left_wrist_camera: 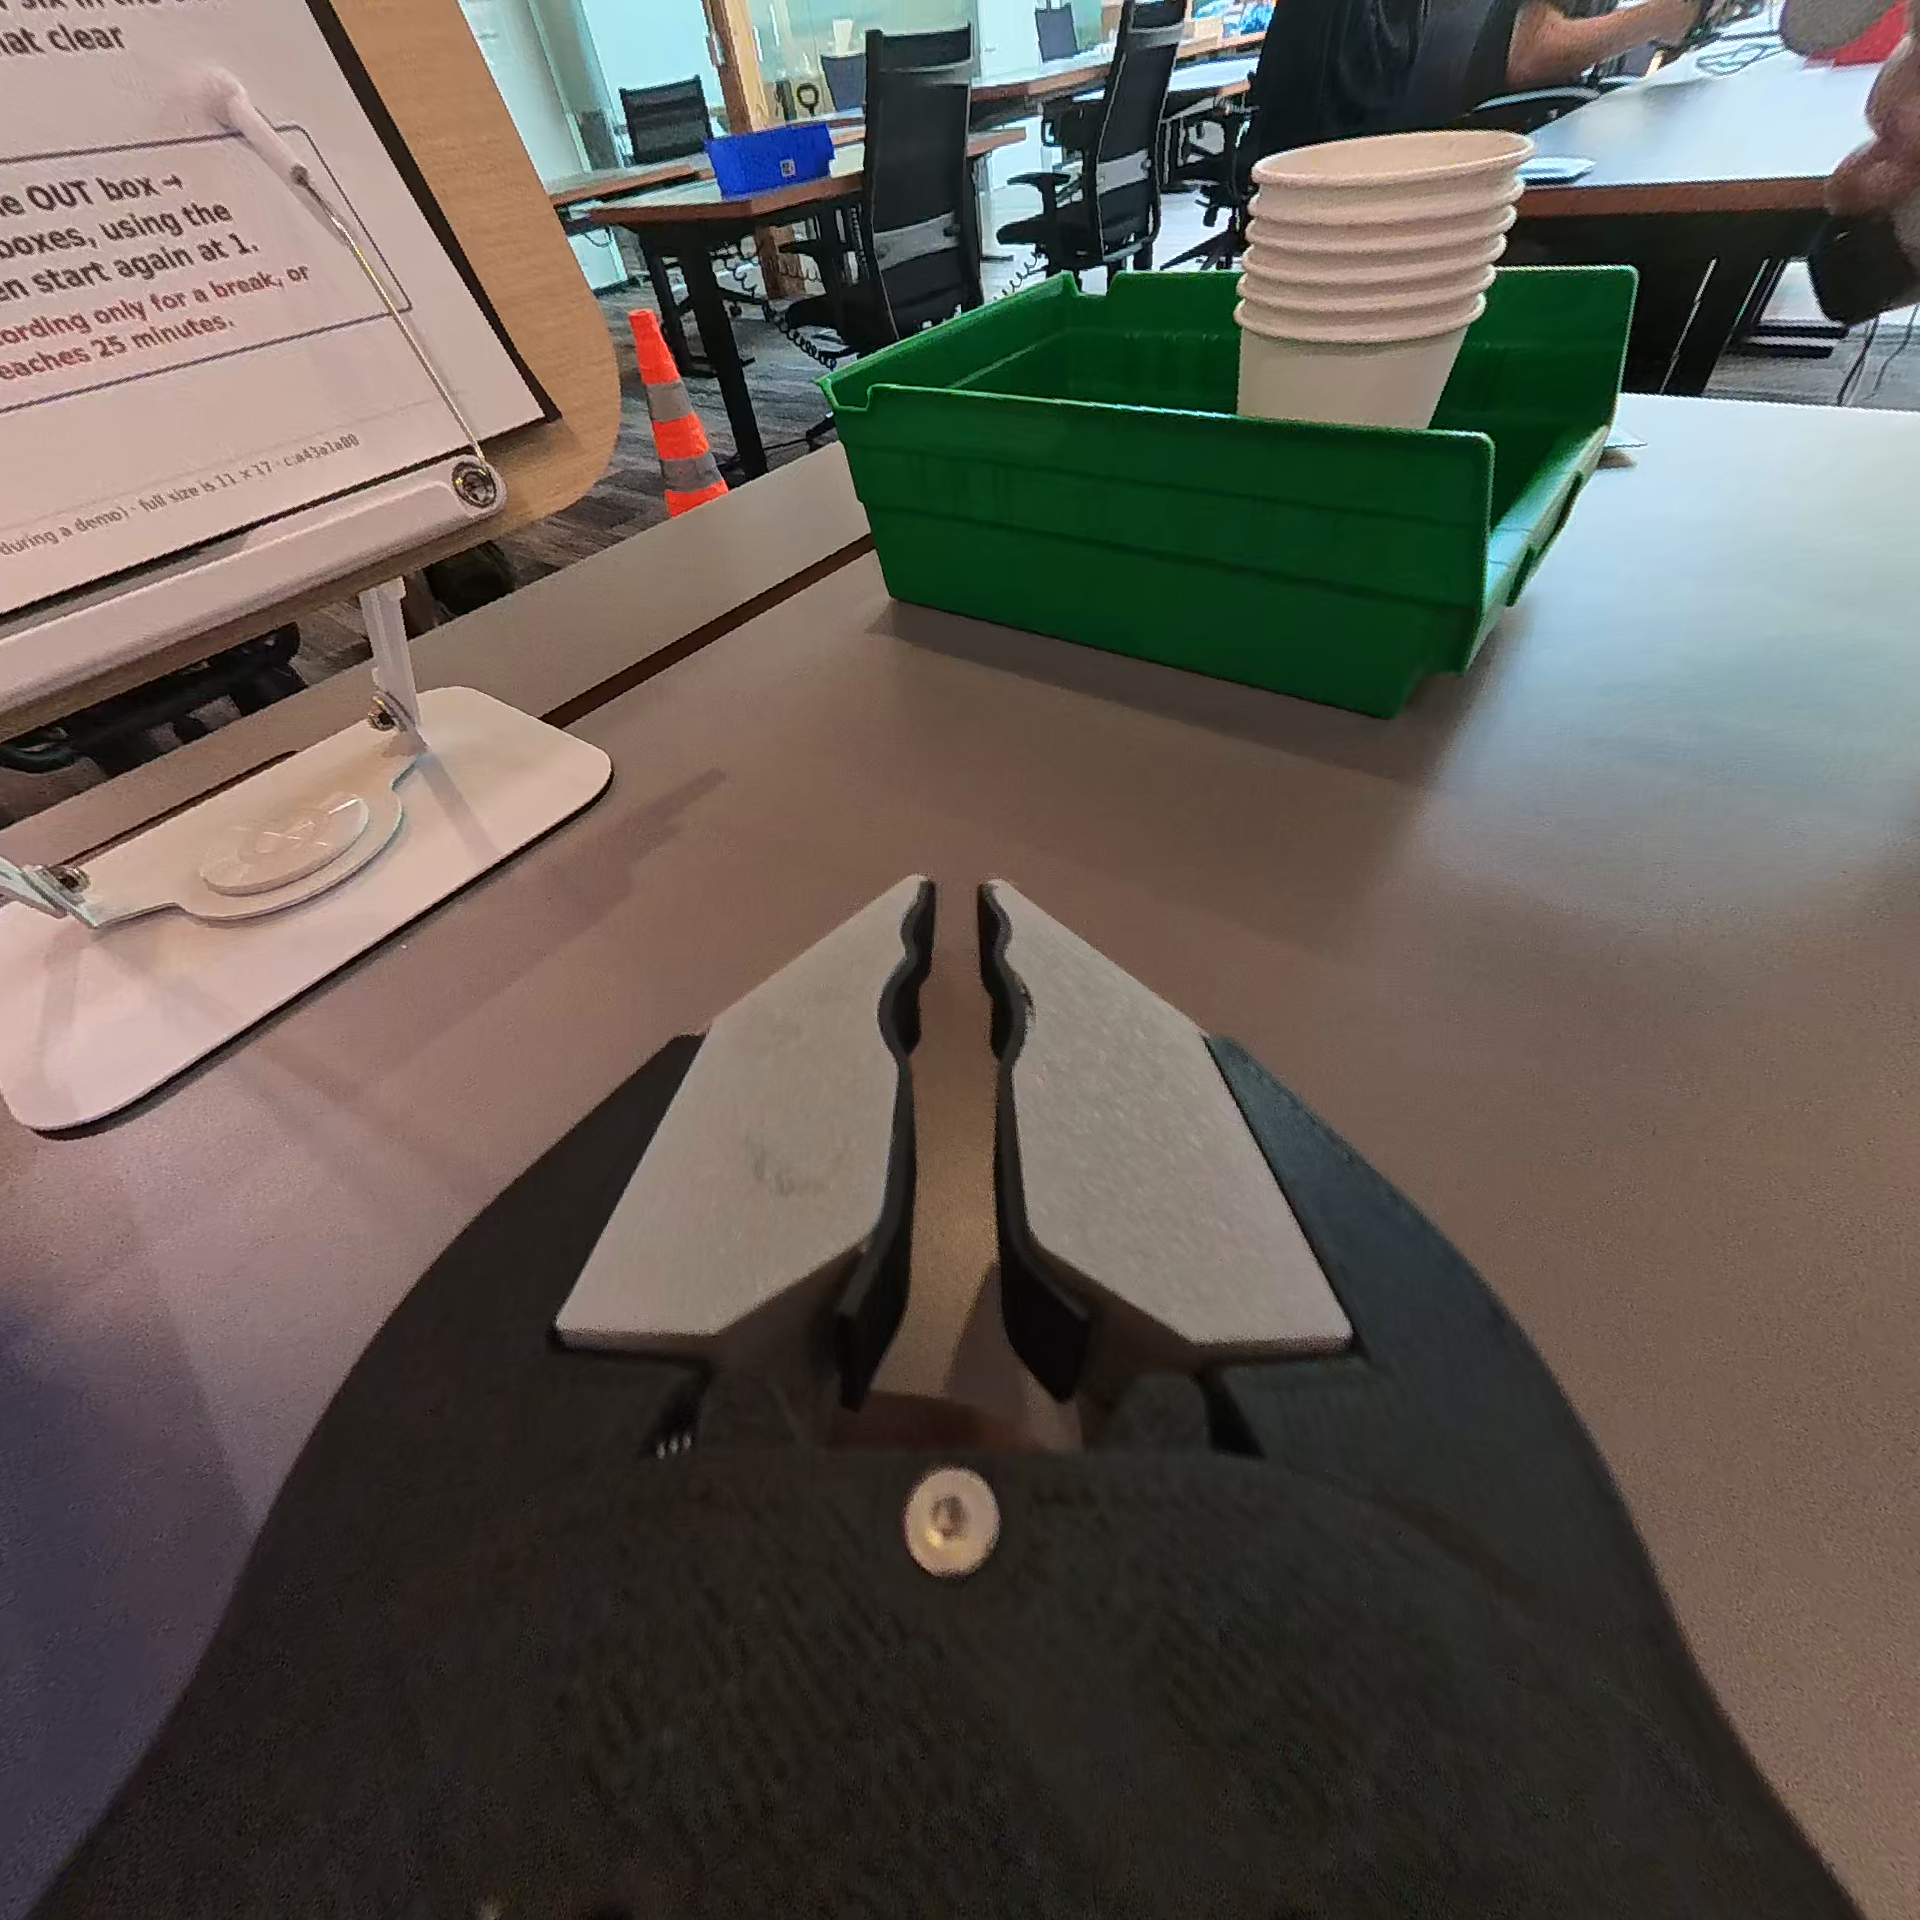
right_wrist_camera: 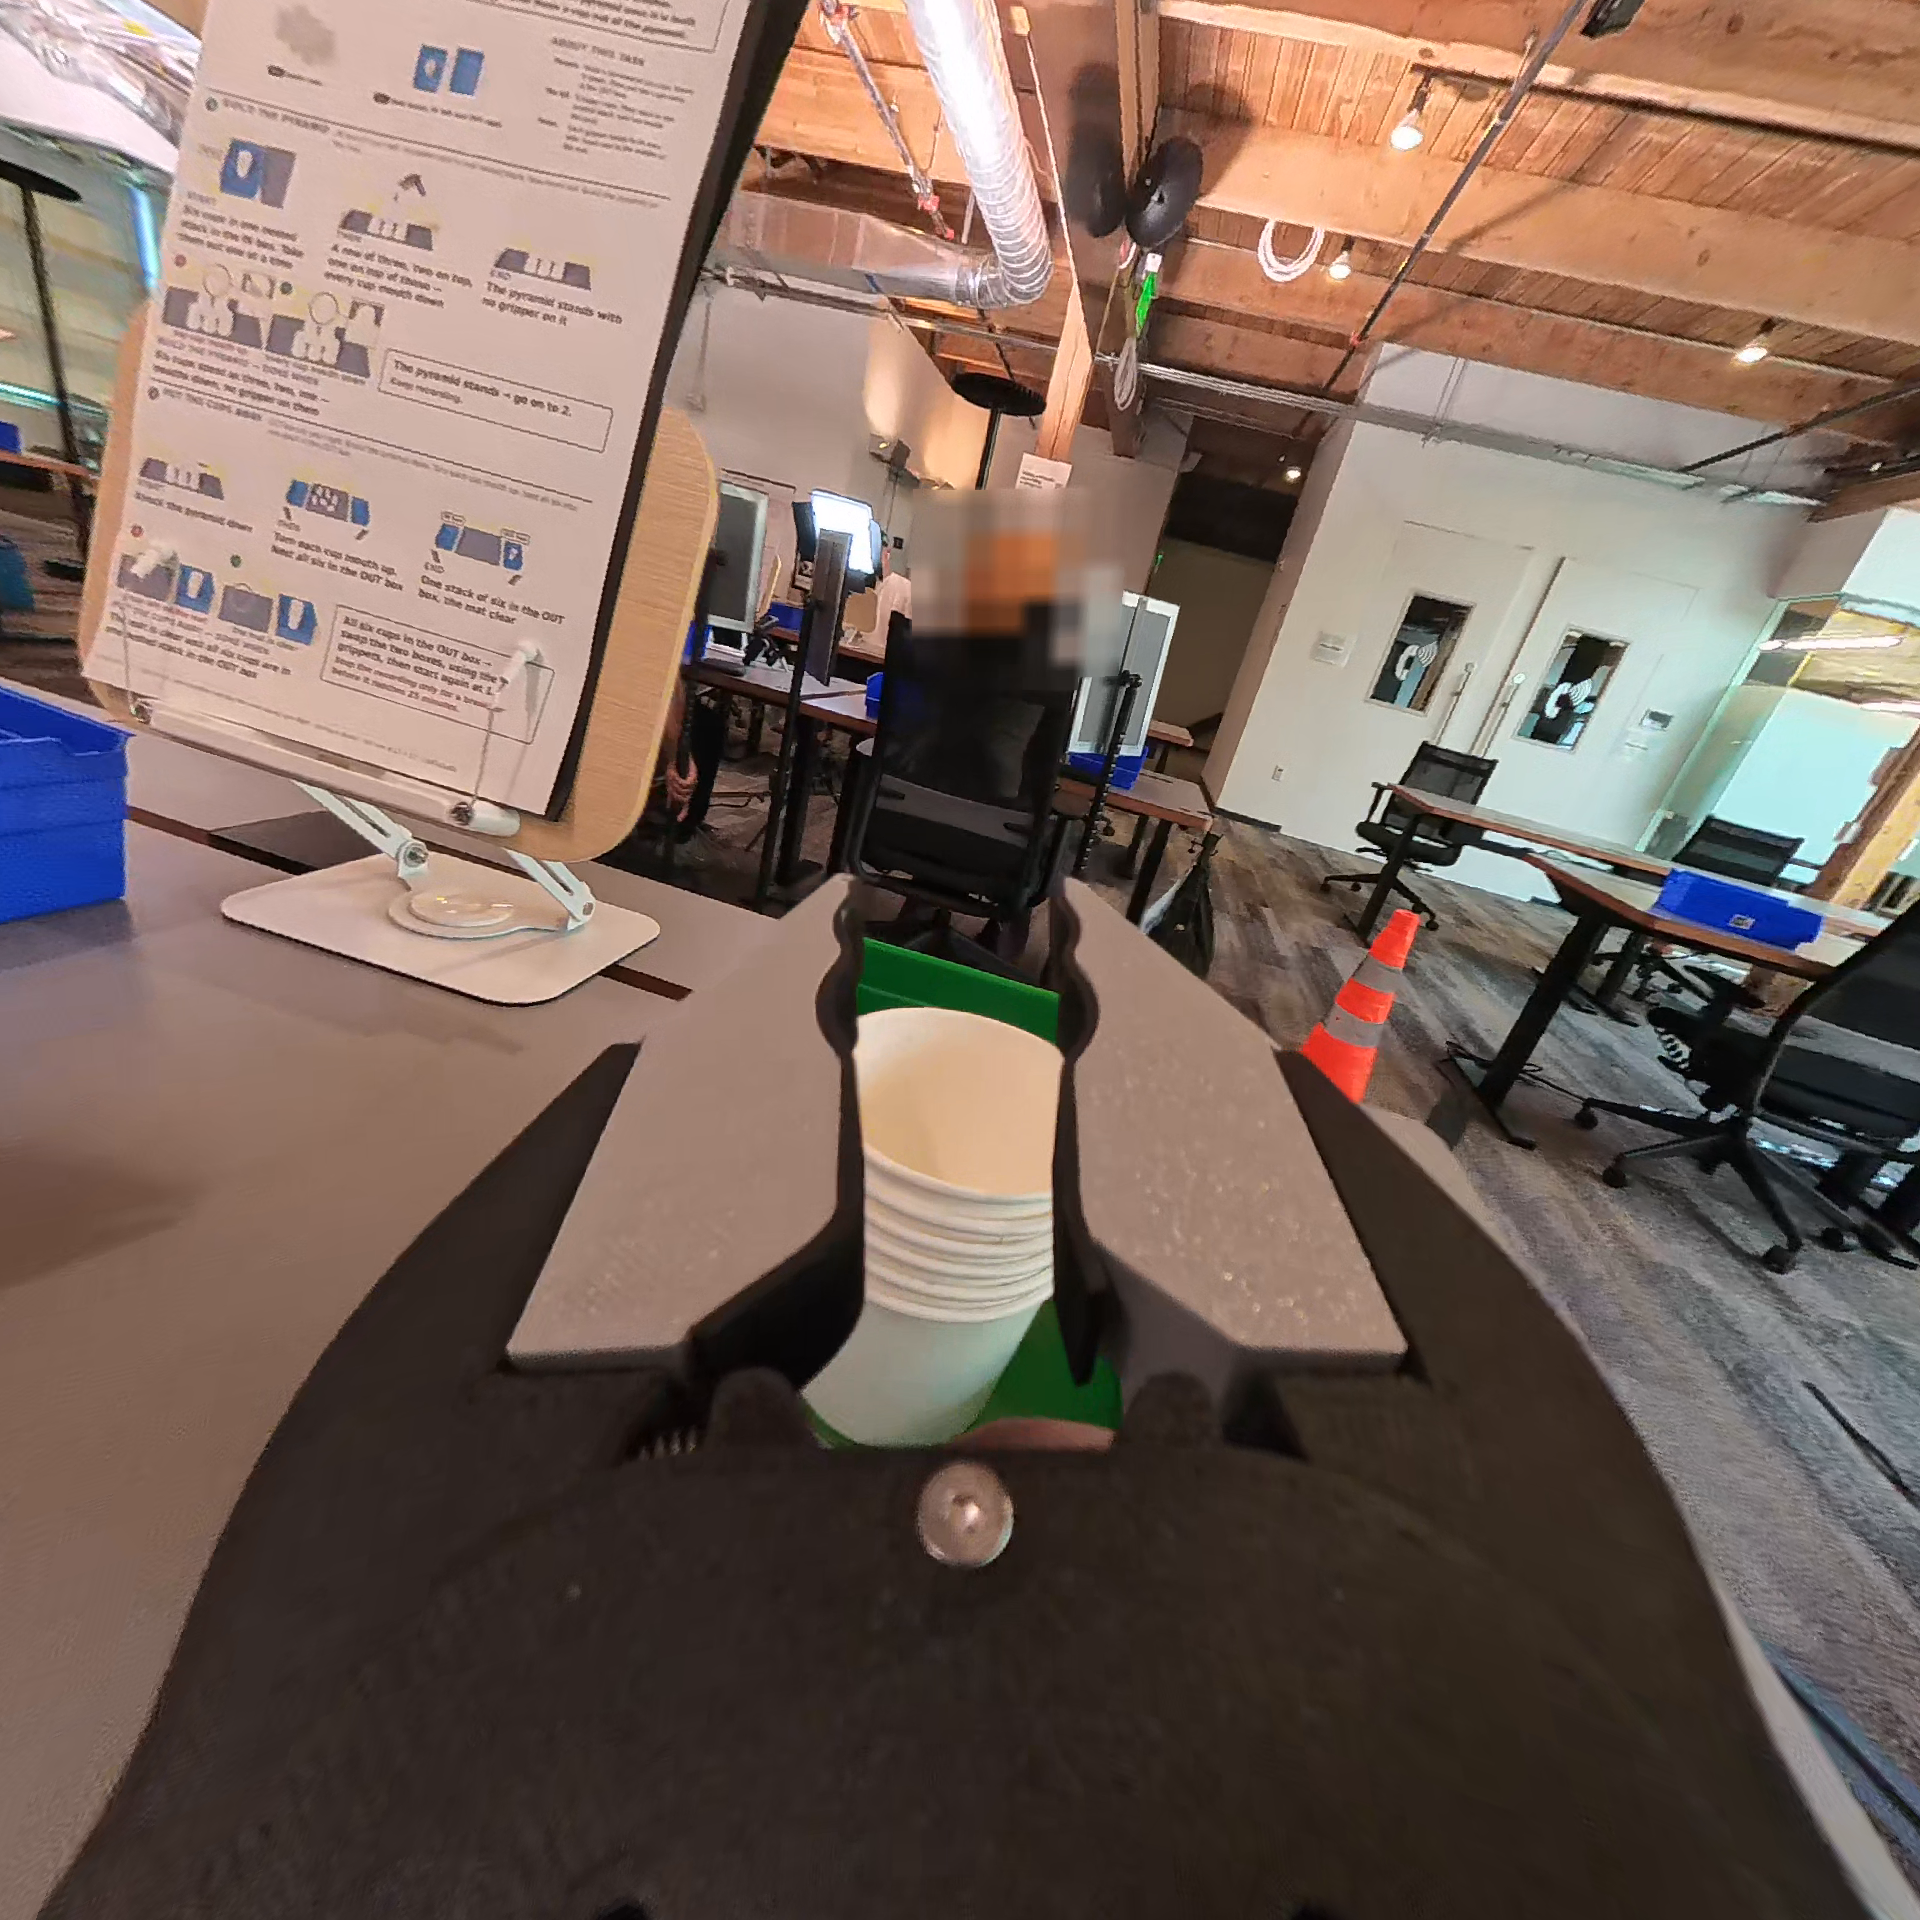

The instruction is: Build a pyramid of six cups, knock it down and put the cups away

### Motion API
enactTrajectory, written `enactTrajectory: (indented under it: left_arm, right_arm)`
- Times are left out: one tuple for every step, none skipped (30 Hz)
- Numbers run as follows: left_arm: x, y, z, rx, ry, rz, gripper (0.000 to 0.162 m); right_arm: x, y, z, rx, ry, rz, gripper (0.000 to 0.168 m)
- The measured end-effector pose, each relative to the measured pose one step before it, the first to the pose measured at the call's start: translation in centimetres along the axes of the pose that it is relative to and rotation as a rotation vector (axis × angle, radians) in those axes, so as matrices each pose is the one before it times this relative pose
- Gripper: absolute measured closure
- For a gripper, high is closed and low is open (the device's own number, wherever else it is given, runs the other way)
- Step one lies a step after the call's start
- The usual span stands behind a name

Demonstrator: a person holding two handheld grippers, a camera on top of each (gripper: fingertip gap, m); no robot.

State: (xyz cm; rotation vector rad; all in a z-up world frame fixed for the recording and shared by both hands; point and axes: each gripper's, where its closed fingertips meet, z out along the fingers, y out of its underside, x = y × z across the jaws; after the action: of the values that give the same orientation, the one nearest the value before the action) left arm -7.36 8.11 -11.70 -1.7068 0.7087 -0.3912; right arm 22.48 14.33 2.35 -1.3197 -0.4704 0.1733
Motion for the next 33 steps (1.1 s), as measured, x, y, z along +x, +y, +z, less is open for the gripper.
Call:
enactTrajectory:
  left_arm:
    - [0.012, 0.075, 0.036, -0.0038, -0.0003, 0.0011, 0.155]
    - [0.011, 0.068, 0.042, -0.0036, -0.0009, 0.0029, 0.155]
    - [0.006, 0.082, 0.033, -0.0039, -0.0022, 0.0042, 0.154]
    - [0.012, 0.075, 0.053, -0.0039, -0.0022, 0.0047, 0.153]
    - [0.062, 0.085, 0.044, -0.0037, 0.0011, 0.0042, 0.153]
    - [0.072, 0.113, 0.068, -0.0038, 0.0028, 0.003, 0.152]
    - [0.009, 0.12, 0.076, -0.0042, 0.0002, 0.0018, 0.152]
    - [-0.016, 0.153, 0.081, -0.0054, -0.0014, 0.0017, 0.152]
    - [-0.018, 0.146, 0.065, -0.006, -0.0006, 0.002, 0.152]
    - [-0.007, 0.122, 0.056, -0.0049, -0.0008, 0.0017, 0.152]
    - [-0.014, 0.08, 0.032, -0.0033, -0.001, 0.0014, 0.152]
    - [0.01, 0.05, 0.022, -0.0025, -0.0004, 0.0017, 0.151]
    - [0.022, 0.009, 0.018, -0.0009, -0.0006, 0.0021, 0.151]
    - [0.045, -0.017, 0.009, 0.0004, 0.0004, 0.0025, 0.152]
    - [0.078, 0.001, 0.006, -0.0003, 0.0019, 0.003, 0.151]
    - [0.057, 0.015, 0.01, -0.0016, 0.0008, 0.0039, 0.151]
    - [0.045, 0.023, 0.029, -0.0021, -0.0002, 0.005, 0.151]
    - [0.068, 0.033, 0.029, -0.0023, 0.0003, 0.0051, 0.151]
    - [0.053, 0.051, 0.026, -0.0026, 0.0002, 0.0042, 0.151]
    - [0.025, 0.031, 0.023, -0.0024, -0.001, 0.0034, 0.151]
    - [0.011, 0.018, 0.006, -0.0016, -0.0015, 0.0029, 0.151]
    - [0.01, -0.003, -0.007, -0.0002, -0.0013, 0.002, 0.151]
    - [0.016, -0.027, -0.011, 0.0013, -0.0004, 0.0006, 0.151]
    - [0.041, -0.028, -0.001, 0.0014, 0.0023, -0.0005, 0.151]
    - [0.09, 0.013, 0.022, -0.0003, 0.0042, -0.0008, 0.151]
    - [0.079, 0.061, 0.073, -0.0024, 0.0032, 0.0003, 0.15]
    - [0.081, 0.124, 0.089, -0.0052, 0.0021, 0.003, 0.15]
    - [0.081, 0.161, 0.103, -0.0075, 0.0013, 0.006, 0.15]
    - [0.073, 0.14, 0.1, -0.0071, -0.0002, 0.0078, 0.15]
    - [0.076, 0.11, 0.078, -0.0051, -0.0002, 0.008, 0.15]
    - [0.079, 0.058, 0.05, -0.0034, 0.0002, 0.0072, 0.15]
    - [0.06, 0.03, 0.033, -0.0021, -0.0008, 0.0061, 0.15]
    - [0.03, -0.007, 0.009, -0.0006, -0.0018, 0.0052, 0.15]
  right_arm:
    - [-0.062, 0.096, 0.014, -0.0028, -0.0123, 0.0156, 0.135]
    - [-0.07, 0.1, 0.011, -0.0034, -0.0125, 0.0152, 0.133]
    - [-0.158, 0.108, -0.005, -0.0044, -0.0169, 0.0108, 0.13]
    - [-0.336, 0.12, -0.025, -0.0069, -0.0263, 0.002, 0.128]
    - [-0.462, 0.096, -0.045, -0.0069, -0.0305, -0.0038, 0.128]
    - [-0.578, 0.05, -0.066, -0.0049, -0.0347, -0.0116, 0.128]
    - [-0.493, -0.001, -0.042, -0.0022, -0.0244, -0.0158, 0.128]
    - [-0.257, 0.02, -0.02, -0.0027, -0.007, -0.0169, 0.128]
    - [-0.093, 0.095, 0.016, -0.0076, 0.0038, -0.0158, 0.128]
    - [-0.028, 0.193, 0.042, -0.0134, 0.0069, -0.0112, 0.129]
    - [-0.007, 0.215, 0.066, -0.0115, 0.0047, -0.0052, 0.129]
    - [-0.074, 0.186, 0.096, -0.0066, -0.0021, 0.0009, 0.128]
    - [-0.158, 0.184, 0.079, -0.0047, -0.0099, 0.0057, 0.128]
    - [-0.168, 0.21, 0.075, -0.0056, -0.0129, 0.0083, 0.128]
    - [-0.114, 0.182, 0.062, -0.0053, -0.0103, 0.0106, 0.128]
    - [-0.086, 0.16, 0.045, -0.0059, -0.0097, 0.0096, 0.128]
    - [-0.071, 0.124, 0.017, -0.0062, -0.0083, 0.0075, 0.128]
    - [-0.076, 0.066, -0.032, -0.0041, -0.0084, 0.0044, 0.128]
    - [-0.041, -0.022, -0.055, 0.0002, -0.005, 0.0031, 0.128]
    - [-0.005, -0.046, -0.048, 0.0012, -0.0019, 0.0045, 0.128]
    - [-0.044, -0.019, -0.057, -0.0009, -0.004, 0.0047, 0.129]
    - [-0.151, 0.02, -0.072, -0.0033, -0.0118, 0.001, 0.129]
    - [-0.162, -0.019, -0.066, 0.0008, -0.0117, 0.0015, 0.131]
    - [-0.055, -0.056, -0.038, 0.0043, -0.0034, 0.0042, 0.134]
    - [-0.035, 0.003, -0.008, 0.0016, -0.0022, 0.0032, 0.136]
    - [-0.075, 0.062, 0.0, -0.0013, -0.0059, 0.0005, 0.136]
    - [0.055, 0.083, 0.035, -0.0005, 0.0053, 0.0048, 0.138]
    - [0.061, 0.139, 0.054, -0.0034, 0.0072, 0.0044, 0.139]
    - [-0.063, 0.185, 0.06, -0.0047, -0.0009, -0.0025, 0.142]
    - [-0.093, 0.232, 0.073, -0.009, -0.0017, -0.0075, 0.147]
    - [-0.067, 0.219, 0.079, -0.0111, 0.0002, -0.0075, 0.151]
    - [0.024, 0.111, 0.064, -0.0066, 0.0052, -0.0052, 0.156]
    - [-0.076, 0.026, 0.035, -0.0022, -0.0005, -0.0046, 0.162]
